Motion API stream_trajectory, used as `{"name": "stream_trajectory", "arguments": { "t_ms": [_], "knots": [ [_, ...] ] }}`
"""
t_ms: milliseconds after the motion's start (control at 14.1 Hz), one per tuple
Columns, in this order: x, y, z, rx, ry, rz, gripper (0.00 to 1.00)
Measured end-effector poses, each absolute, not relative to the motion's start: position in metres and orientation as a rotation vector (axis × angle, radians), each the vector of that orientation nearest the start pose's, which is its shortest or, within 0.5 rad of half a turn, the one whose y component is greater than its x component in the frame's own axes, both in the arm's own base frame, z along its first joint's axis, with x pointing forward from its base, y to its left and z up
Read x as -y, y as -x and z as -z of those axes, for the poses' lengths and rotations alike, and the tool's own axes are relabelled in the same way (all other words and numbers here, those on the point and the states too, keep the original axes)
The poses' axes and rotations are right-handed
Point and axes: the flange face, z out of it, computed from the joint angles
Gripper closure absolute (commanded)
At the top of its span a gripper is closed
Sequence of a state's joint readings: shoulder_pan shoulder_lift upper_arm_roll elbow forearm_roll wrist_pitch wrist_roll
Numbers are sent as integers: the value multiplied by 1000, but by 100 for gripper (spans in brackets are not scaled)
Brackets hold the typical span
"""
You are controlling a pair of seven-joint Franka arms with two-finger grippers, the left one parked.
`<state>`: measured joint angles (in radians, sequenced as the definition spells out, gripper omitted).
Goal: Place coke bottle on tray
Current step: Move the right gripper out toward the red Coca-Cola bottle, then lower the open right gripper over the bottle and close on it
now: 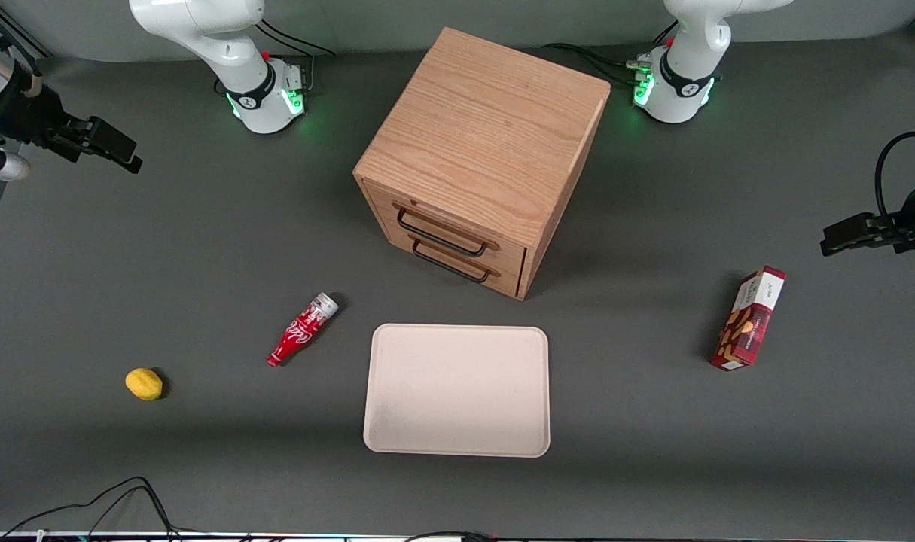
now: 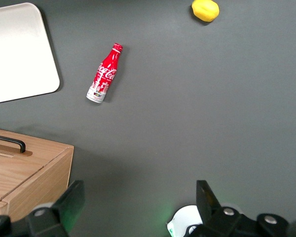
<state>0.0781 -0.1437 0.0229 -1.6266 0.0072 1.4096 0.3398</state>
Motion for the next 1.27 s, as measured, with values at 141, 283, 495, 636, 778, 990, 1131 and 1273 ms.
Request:
{"name": "stream_trajectory", "arguments": {
  "t_ms": [141,283,495,636,778,990,1131,1273],
  "knots": [
    [-49,-489,-660,-381,3129,-121,0],
    [-48,-488,-661,-385,3129,-132,0],
    [-48,-489,-654,-382,3133,-179,0],
    [-53,-497,-646,-370,3125,-206,0],
    [-64,-512,-643,-364,3107,-207,0],
    [-97,-545,-625,-515,3065,-243,0],
    [-125,-571,-586,-679,3040,-283,0],
    [-142,-597,-530,-855,3009,-358,0]
  ]
}}
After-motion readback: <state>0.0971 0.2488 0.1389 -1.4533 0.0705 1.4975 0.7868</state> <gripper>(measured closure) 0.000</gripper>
